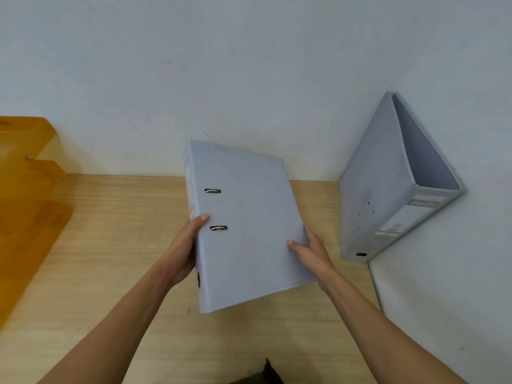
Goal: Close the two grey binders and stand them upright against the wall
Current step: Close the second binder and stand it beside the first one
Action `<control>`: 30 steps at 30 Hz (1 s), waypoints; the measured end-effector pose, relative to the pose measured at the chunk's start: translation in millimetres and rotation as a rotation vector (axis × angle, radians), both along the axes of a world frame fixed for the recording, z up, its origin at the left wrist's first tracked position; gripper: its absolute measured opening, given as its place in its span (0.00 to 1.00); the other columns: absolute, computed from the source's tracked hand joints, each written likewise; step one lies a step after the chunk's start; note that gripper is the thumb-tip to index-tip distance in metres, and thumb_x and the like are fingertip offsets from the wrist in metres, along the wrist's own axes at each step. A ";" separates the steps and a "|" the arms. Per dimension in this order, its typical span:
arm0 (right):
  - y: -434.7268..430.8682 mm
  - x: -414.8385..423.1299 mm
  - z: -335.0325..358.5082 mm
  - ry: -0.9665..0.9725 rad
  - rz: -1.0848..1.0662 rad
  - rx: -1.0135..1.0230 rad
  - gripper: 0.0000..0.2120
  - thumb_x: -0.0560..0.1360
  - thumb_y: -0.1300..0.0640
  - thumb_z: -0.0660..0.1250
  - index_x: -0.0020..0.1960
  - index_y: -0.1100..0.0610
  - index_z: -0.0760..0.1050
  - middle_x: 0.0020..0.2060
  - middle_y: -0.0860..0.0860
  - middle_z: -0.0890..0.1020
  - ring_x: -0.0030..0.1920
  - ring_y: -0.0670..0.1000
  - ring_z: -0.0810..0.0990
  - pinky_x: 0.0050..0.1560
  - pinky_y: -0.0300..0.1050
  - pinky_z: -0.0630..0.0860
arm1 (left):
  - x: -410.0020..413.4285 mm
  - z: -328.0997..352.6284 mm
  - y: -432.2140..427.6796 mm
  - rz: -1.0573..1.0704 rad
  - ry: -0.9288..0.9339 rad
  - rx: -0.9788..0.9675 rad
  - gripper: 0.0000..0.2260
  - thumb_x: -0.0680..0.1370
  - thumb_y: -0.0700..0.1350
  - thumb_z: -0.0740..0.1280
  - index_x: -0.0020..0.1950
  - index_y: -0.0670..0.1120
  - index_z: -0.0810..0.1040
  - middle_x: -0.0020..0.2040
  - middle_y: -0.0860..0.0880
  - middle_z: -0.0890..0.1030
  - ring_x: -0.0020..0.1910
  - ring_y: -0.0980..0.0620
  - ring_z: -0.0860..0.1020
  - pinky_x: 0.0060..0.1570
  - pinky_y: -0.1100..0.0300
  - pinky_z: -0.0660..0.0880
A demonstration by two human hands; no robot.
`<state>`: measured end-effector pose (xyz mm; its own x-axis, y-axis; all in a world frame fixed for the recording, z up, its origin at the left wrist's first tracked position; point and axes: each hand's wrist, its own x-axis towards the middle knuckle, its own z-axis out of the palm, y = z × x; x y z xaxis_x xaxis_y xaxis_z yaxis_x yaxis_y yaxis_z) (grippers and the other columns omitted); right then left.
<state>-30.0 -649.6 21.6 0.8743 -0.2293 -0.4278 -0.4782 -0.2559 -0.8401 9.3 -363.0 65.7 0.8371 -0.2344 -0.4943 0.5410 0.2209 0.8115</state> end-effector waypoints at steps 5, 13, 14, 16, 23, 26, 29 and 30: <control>37.4 14.8 58.5 0.047 0.410 0.073 0.57 0.67 0.33 0.73 0.83 0.45 0.44 0.83 0.45 0.43 0.82 0.45 0.47 0.81 0.52 0.52 | 1.4 15.8 -35.8 0.107 -0.219 0.066 0.29 0.66 0.52 0.78 0.66 0.46 0.79 0.60 0.46 0.87 0.58 0.44 0.86 0.55 0.49 0.82; 24.5 -7.2 87.6 -0.186 0.480 -0.135 0.70 0.62 0.45 0.81 0.78 0.38 0.26 0.83 0.43 0.48 0.82 0.48 0.55 0.76 0.56 0.66 | -7.9 24.9 -78.6 -0.176 -0.325 0.008 0.28 0.69 0.53 0.80 0.67 0.49 0.80 0.63 0.46 0.86 0.61 0.44 0.84 0.58 0.48 0.82; 17.6 -10.2 91.2 -0.211 0.479 -0.139 0.69 0.63 0.48 0.81 0.77 0.37 0.26 0.83 0.41 0.49 0.81 0.48 0.58 0.75 0.56 0.68 | -8.0 26.6 -83.6 -0.199 -0.335 0.015 0.26 0.70 0.53 0.79 0.67 0.50 0.80 0.63 0.47 0.85 0.62 0.44 0.84 0.59 0.46 0.82; 8.0 -15.8 97.1 -0.254 0.481 -0.143 0.67 0.65 0.54 0.80 0.77 0.34 0.28 0.82 0.38 0.51 0.78 0.47 0.63 0.71 0.55 0.73 | -11.9 26.9 -93.1 -0.205 -0.361 0.038 0.22 0.71 0.52 0.78 0.65 0.55 0.81 0.62 0.49 0.86 0.62 0.46 0.84 0.59 0.47 0.81; -15.2 -55.5 86.4 -0.388 0.315 -0.183 0.57 0.73 0.66 0.71 0.78 0.31 0.35 0.81 0.37 0.56 0.79 0.43 0.61 0.72 0.56 0.72 | -33.2 16.2 -127.6 -0.249 -0.565 0.113 0.32 0.72 0.40 0.79 0.73 0.55 0.74 0.65 0.56 0.84 0.63 0.57 0.83 0.53 0.64 0.81; -20.2 -63.8 75.7 -0.423 0.155 -0.280 0.50 0.76 0.67 0.67 0.81 0.34 0.40 0.80 0.40 0.61 0.78 0.44 0.63 0.73 0.54 0.72 | -31.3 10.7 -147.9 -0.283 -0.615 0.180 0.33 0.73 0.35 0.77 0.75 0.50 0.71 0.65 0.58 0.83 0.65 0.60 0.81 0.54 0.66 0.80; -25.3 -67.9 65.0 -0.379 0.026 -0.329 0.43 0.79 0.64 0.65 0.81 0.36 0.46 0.77 0.41 0.67 0.74 0.45 0.71 0.70 0.54 0.75 | -23.7 6.2 -166.2 -0.323 -0.667 0.258 0.32 0.75 0.37 0.75 0.77 0.48 0.69 0.64 0.59 0.81 0.64 0.64 0.79 0.60 0.68 0.77; -28.0 -70.3 61.3 -0.360 -0.008 -0.310 0.40 0.80 0.63 0.65 0.82 0.38 0.49 0.76 0.41 0.70 0.72 0.45 0.72 0.70 0.53 0.75 | -22.2 4.5 -171.3 -0.347 -0.666 0.276 0.32 0.75 0.38 0.75 0.77 0.48 0.68 0.64 0.61 0.80 0.63 0.67 0.78 0.60 0.70 0.77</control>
